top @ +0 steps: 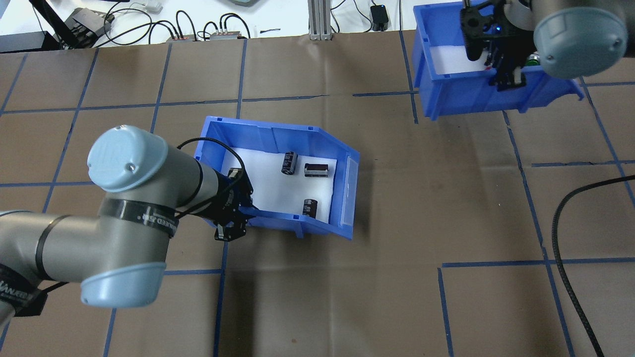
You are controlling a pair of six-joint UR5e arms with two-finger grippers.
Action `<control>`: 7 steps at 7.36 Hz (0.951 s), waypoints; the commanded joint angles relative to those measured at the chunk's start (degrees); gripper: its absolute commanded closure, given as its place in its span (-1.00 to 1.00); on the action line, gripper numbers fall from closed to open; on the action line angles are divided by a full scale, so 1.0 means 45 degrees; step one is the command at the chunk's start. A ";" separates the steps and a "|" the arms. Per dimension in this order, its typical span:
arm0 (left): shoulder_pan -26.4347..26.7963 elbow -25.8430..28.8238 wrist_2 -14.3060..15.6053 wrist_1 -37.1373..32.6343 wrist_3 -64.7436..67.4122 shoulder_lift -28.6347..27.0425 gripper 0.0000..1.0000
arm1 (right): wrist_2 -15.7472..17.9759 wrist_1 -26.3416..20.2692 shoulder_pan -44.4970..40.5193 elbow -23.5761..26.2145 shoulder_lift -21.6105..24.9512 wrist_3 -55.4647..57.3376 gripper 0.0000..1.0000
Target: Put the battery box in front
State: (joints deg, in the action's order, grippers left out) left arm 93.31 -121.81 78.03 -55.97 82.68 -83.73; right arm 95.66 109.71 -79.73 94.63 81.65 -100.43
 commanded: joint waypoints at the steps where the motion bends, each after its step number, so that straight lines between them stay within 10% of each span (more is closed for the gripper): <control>1: -0.0151 0.2836 -0.0016 -0.0353 -0.0230 -0.2532 0.99 | -0.0144 0.0770 0.1071 0.2300 0.1380 -0.0727 1.00; 7: 0.1821 0.9230 -0.0739 -0.0121 0.3830 -0.8283 0.83 | -0.0711 0.1654 0.1955 0.3988 0.2439 -0.2019 1.00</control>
State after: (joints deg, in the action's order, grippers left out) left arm 100.20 -85.21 74.64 -56.53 97.06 -117.17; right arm 92.49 117.13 -70.91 111.74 91.95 -109.54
